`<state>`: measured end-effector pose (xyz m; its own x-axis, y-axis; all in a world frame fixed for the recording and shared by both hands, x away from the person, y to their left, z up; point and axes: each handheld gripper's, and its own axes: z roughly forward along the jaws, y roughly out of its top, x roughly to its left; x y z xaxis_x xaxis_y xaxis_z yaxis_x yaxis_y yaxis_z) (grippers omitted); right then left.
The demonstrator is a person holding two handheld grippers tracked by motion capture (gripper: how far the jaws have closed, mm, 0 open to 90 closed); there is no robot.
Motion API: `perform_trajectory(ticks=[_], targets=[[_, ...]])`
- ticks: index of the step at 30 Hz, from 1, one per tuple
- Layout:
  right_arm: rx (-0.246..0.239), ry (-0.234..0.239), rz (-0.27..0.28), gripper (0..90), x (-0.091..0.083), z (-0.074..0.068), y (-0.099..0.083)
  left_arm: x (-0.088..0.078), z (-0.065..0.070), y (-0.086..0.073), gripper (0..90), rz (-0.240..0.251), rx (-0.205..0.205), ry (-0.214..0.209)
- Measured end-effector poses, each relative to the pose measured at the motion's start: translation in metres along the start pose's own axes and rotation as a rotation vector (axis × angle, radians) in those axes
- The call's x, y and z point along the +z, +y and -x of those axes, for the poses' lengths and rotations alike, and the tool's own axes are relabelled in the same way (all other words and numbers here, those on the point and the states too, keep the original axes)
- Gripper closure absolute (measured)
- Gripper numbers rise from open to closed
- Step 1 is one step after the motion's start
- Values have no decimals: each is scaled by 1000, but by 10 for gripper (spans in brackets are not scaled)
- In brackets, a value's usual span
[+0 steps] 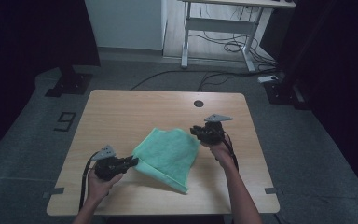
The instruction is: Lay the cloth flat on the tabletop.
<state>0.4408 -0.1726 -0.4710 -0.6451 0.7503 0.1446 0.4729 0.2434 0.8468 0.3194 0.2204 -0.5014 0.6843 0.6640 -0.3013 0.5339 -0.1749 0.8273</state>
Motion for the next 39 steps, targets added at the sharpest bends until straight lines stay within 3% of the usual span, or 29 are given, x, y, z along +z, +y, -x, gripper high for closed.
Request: perform_trajectory(ticks=[1, 2, 4, 6, 13, 18, 22, 27, 32, 36, 39], targets=[[14, -37, -6, 595, 2, 6, 0, 0, -4, -3, 689, -7, -11, 11], [36, -47, -3, 592, 1, 11, -1, -1, -6, -7, 608, -5, -16, 29], [58, -44, 25, 555, -4, 12, -5, -2, -7, -10, 431, -19, -9, 42], [40, -35, 32, 547, -9, 6, -13, -2, -6, -10, 353, -16, 2, 30], [-6, 38, -18, 517, -5, -23, -40, 4, 3, -3, 345, -36, 41, 17], [-45, 92, -65, 485, 5, -45, -55, 13, -3, 1, 355, -67, 25, 31], [-53, 103, -93, 453, 12, -56, -65, 27, -6, 0, 364, -116, 24, 59], [-63, 111, -121, 388, 18, -65, -74, 39, -11, -2, 370, -182, 18, 90], [-130, 88, -185, 340, 29, -80, -83, 47, -15, -5, 385, -245, 17, 112], [-160, 53, -207, 328, 35, -84, -85, 54, -15, -8, 394, -271, 16, 118], [-153, 40, -206, 327, 36, -83, -84, 58, -13, -7, 404, -265, 13, 128]])
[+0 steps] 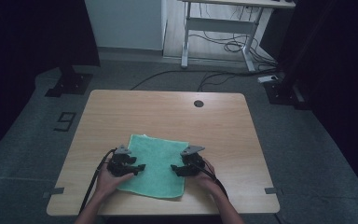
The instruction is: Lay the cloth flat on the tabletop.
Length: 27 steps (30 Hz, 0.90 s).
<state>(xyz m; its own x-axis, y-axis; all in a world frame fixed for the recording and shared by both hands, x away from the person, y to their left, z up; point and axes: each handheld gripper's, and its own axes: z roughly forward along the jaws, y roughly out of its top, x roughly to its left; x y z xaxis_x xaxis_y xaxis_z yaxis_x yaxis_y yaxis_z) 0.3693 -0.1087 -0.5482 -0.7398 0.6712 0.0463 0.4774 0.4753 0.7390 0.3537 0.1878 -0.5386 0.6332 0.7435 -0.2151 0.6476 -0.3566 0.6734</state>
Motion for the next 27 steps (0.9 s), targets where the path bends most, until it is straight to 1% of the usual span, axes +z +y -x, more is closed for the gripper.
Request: perform_trajectory(ticks=[2, 3, 5, 6, 7, 8, 9, 10, 11, 12, 14, 15, 16, 20, 24, 27], targets=[[-14, -26, -5, 330, 1, 1, 0, 3, 2, 2, 408, -1, 5, 5], [-19, -37, -3, 330, 1, 5, 0, 6, 3, 5, 408, -1, 6, 4], [-16, -41, -2, 330, 1, 7, 0, 8, 5, 7, 408, 0, 6, 1], [-12, -46, 2, 331, 0, 12, -1, 11, 6, 8, 407, 4, 2, -1], [1, -61, -5, 326, -2, 22, -1, 14, 8, 10, 406, 8, 0, -3], [1, -61, -5, 326, -2, 22, -1, 17, 10, 13, 406, 6, -2, -5], [12, -72, -22, 323, -5, 32, -1, 23, 15, 18, 406, 8, 0, -11], [12, -72, -22, 323, -5, 32, -1, 23, 15, 18, 407, 8, 0, -11], [18, -76, -29, 323, -6, 36, -1, 28, 18, 21, 407, 11, 3, -17], [27, -88, -36, 323, -8, 42, -2, 31, 20, 23, 407, 12, 1, -22], [41, -96, -34, 329, -10, 53, -3, 38, 26, 29, 406, 13, 7, -28], [47, -104, -40, 336, -12, 65, -4, 42, 28, 32, 406, 10, 6, -33], [47, -104, -40, 336, -12, 65, -4, 44, 30, 34, 406, 8, 4, -36], [69, -113, -44, 350, -16, 81, -5, 53, 34, 42, 406, 6, -1, -45], [79, -121, -46, 347, -19, 82, -8, 54, 34, 42, 415, 16, 2, -44], [86, -112, -66, 333, -23, 81, -9, 47, 30, 39, 420, 29, -11, -26]])
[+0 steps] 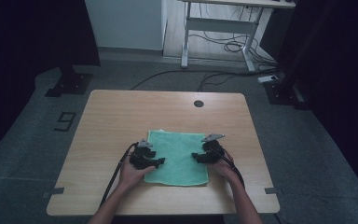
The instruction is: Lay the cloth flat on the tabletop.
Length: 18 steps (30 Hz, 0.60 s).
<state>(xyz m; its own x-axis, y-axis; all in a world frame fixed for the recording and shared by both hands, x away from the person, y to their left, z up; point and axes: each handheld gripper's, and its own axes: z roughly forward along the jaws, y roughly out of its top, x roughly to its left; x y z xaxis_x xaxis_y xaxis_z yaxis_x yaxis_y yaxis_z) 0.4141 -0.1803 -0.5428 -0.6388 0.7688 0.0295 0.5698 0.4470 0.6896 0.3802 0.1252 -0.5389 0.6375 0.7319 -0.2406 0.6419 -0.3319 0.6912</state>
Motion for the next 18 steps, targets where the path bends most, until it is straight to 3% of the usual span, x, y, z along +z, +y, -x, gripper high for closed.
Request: perform_trajectory(ticks=[3, 6, 9, 14, 16, 18], targets=[[9, -17, 16, 320, -7, -1, -2, -10, -5, -3, 422, 17, -9, 8], [46, -6, 73, 320, -17, -4, -6, -16, -6, -5, 423, 12, 9, 12], [49, 19, 101, 315, -21, -14, -12, -16, -4, -6, 421, 2, 22, 3], [20, 56, 100, 303, -20, -36, -22, -11, 1, -11, 420, -19, 37, -18], [-20, 81, 77, 296, -17, -49, -26, -10, 1, -13, 423, -15, 37, -17], [-33, 81, 68, 289, -16, -50, -27, -10, 1, -13, 421, -14, 28, -20]])
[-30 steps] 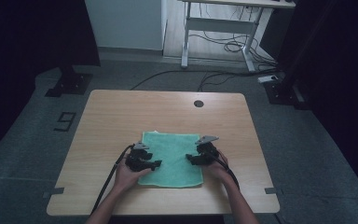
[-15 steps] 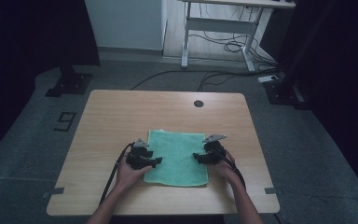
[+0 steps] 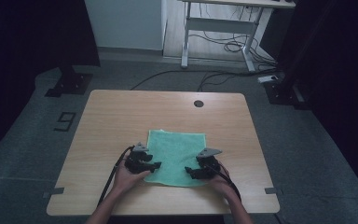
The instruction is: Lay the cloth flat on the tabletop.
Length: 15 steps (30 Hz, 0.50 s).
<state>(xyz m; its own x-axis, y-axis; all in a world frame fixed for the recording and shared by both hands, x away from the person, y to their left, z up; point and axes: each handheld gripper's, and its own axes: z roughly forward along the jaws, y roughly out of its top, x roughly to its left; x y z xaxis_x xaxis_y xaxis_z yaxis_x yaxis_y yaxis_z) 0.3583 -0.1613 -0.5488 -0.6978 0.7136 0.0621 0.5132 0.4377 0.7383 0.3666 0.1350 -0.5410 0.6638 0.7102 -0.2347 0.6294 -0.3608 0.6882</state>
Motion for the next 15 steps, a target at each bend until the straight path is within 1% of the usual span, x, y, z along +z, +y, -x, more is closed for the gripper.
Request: perform_trajectory(ticks=[1, 2, 6, 8, 10, 11, 13, 15], targets=[[-11, -11, 5, 290, 0, -1, -1, 0, 0, 0, 421, 0, 0, 0], [3, -6, 2, 295, -1, 1, -1, 0, 1, 0, 419, 1, 1, 0], [10, -11, -6, 296, -2, 6, -1, 1, 6, -1, 415, -6, 10, -12], [13, -12, -8, 296, -4, 11, -2, 2, 7, -1, 413, -6, 6, -26], [14, -23, -11, 294, -6, 13, -4, 1, 6, 1, 414, 0, 7, -16], [14, -22, -10, 294, -7, 13, -4, 0, 4, 2, 415, 9, -1, -8], [13, -20, -4, 294, -8, 13, -6, -2, -5, 8, 416, 20, -12, 23], [10, -23, -1, 294, -8, 13, -6, -4, -13, 14, 417, 34, -22, 40]])
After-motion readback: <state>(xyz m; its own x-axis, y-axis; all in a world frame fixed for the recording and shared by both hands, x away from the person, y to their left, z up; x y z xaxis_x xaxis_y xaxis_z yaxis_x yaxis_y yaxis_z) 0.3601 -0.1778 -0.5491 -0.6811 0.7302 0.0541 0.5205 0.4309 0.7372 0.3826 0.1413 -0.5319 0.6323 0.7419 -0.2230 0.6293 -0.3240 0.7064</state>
